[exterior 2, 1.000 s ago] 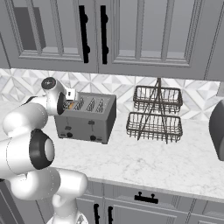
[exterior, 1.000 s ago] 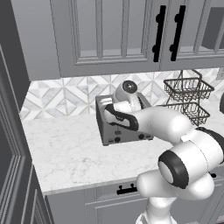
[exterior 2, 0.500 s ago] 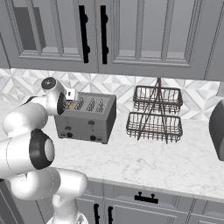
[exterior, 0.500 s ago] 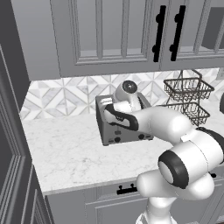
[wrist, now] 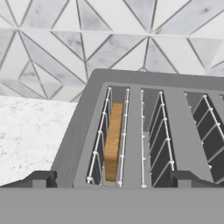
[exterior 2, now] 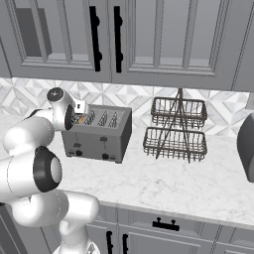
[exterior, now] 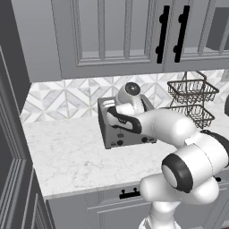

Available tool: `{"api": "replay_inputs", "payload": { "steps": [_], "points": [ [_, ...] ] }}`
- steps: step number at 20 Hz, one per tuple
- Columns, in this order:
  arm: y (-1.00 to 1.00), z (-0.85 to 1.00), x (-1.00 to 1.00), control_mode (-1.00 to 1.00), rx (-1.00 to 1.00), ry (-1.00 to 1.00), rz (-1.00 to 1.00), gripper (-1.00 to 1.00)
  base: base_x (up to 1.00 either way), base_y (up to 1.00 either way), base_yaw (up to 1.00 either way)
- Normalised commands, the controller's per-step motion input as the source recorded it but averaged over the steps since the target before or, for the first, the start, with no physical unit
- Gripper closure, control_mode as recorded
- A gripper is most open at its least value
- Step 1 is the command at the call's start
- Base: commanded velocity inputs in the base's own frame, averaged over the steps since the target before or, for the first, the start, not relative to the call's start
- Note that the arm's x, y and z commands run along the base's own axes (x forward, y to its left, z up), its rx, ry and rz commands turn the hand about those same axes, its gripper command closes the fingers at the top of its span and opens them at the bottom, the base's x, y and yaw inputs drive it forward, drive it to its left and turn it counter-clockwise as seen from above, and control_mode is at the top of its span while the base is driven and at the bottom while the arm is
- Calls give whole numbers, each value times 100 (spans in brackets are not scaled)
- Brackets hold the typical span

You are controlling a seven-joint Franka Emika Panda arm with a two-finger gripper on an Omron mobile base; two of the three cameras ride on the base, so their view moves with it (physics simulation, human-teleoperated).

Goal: Start the toaster. Once the lever pops up, take the bread to the plate on the dining counter.

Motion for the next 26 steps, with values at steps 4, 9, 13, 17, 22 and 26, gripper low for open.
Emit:
{"api": "replay_inputs", "payload": {
  "steps": [4,9,13,17,22,26],
  "points": [
    [0,0,0,-100,0,0,0,-100,0,0,0],
    [0,0,0,-100,0,0,0,-100,0,0,0],
    [0,0,0,-100,0,0,0,-100,0,0,0],
    [0,0,0,-100,0,0,0,-100,0,0,0],
    [0,0,0,-100,0,0,0,-100,0,0,0],
    [0,0,0,-100,0,0,0,-100,0,0,0]
  ]
}}
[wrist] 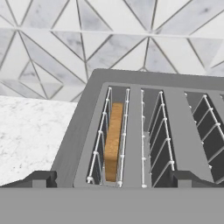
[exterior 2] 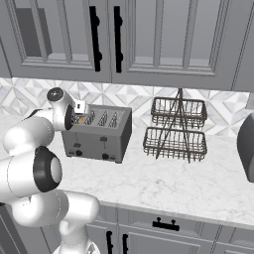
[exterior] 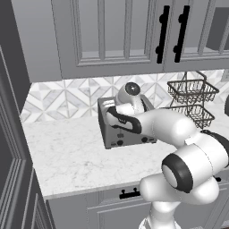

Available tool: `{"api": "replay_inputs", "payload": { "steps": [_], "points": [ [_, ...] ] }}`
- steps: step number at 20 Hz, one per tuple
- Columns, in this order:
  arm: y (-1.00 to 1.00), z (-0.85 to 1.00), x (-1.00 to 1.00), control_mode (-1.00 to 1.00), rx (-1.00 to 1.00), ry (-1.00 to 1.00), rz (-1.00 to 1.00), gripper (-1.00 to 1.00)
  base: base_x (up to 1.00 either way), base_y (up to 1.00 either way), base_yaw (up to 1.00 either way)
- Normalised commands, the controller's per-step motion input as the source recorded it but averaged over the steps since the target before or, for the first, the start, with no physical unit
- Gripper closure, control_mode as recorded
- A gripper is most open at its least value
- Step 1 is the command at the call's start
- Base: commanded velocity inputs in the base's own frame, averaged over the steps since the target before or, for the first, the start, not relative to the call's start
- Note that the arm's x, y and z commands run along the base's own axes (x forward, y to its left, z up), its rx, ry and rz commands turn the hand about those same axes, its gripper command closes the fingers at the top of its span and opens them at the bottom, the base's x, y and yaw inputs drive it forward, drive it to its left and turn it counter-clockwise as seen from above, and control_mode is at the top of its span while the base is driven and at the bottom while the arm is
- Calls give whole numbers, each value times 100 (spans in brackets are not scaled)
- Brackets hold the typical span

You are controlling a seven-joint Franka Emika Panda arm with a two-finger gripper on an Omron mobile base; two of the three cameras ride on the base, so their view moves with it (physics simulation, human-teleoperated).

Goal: Start the toaster. Once the lever pops up, take the bread to the plate on the dining counter.

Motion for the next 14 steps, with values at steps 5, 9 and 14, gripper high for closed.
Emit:
{"api": "replay_inputs", "payload": {
  "steps": [5,9,14],
  "points": [
    [0,0,0,-100,0,0,0,-100,0,0,0],
    [0,0,0,-100,0,0,0,-100,0,0,0],
    [0,0,0,-100,0,0,0,-100,0,0,0]
  ]
}}
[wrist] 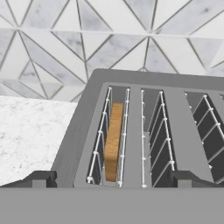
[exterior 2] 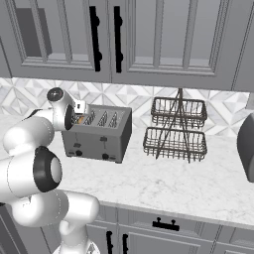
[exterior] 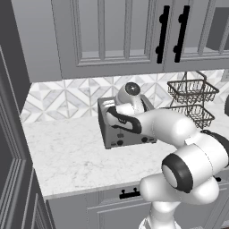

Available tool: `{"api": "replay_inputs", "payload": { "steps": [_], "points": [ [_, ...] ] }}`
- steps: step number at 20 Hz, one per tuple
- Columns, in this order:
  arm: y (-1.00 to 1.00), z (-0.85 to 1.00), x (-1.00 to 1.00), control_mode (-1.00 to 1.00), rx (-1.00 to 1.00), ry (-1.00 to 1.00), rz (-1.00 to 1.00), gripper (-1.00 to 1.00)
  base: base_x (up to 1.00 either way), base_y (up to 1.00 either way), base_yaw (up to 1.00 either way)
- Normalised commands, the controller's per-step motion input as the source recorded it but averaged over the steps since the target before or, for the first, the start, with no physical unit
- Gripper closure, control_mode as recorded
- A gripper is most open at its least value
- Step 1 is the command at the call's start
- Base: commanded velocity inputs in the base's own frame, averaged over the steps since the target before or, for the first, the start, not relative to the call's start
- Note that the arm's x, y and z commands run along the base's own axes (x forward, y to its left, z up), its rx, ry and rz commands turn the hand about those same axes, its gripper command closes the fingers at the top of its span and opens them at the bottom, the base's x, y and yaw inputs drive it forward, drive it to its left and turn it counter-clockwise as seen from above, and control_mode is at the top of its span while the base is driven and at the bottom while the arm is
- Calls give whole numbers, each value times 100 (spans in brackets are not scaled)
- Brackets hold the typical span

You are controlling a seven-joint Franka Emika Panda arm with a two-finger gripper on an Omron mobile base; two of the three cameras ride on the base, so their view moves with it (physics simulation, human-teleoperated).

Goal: Start the toaster. Once the lever pops up, take the bread to the plate on the dining counter.

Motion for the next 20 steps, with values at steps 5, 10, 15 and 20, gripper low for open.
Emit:
{"api": "replay_inputs", "payload": {
  "steps": [5,10,15,20],
  "points": [
    [0,0,0,-100,0,0,0,-100,0,0,0],
    [0,0,0,-100,0,0,0,-100,0,0,0],
    [0,0,0,-100,0,0,0,-100,0,0,0],
    [0,0,0,-100,0,0,0,-100,0,0,0]
  ]
}}
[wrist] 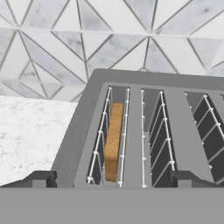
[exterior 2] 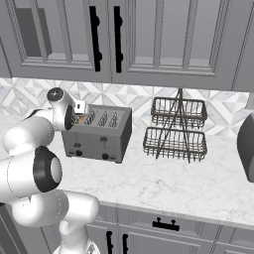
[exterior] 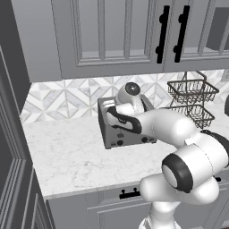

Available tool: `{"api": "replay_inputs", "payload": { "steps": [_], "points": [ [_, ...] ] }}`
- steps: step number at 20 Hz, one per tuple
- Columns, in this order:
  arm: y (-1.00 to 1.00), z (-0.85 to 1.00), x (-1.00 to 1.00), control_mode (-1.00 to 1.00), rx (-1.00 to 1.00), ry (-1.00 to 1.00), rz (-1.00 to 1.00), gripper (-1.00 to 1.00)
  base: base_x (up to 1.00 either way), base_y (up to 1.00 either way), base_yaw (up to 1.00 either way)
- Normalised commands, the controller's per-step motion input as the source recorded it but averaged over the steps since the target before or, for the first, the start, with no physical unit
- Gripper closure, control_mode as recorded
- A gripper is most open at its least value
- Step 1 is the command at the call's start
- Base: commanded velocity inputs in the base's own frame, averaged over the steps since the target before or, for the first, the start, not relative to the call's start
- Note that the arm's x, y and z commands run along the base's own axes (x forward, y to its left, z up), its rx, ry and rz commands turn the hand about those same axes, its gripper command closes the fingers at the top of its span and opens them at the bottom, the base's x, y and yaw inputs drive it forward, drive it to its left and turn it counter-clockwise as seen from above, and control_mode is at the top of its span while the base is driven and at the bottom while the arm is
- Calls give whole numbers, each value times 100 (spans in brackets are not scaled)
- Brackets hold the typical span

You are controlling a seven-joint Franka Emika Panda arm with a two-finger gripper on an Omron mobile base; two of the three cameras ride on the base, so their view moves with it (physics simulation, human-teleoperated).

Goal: Start the toaster. Once the lever pops up, take the bread to the plate on the dining counter.

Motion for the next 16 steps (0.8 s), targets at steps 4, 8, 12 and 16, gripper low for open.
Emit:
{"api": "replay_inputs", "payload": {
  "steps": [4,8,12,16],
  "points": [
    [0,0,0,-100,0,0,0,-100,0,0,0],
    [0,0,0,-100,0,0,0,-100,0,0,0],
    [0,0,0,-100,0,0,0,-100,0,0,0],
    [0,0,0,-100,0,0,0,-100,0,0,0]
  ]
}}
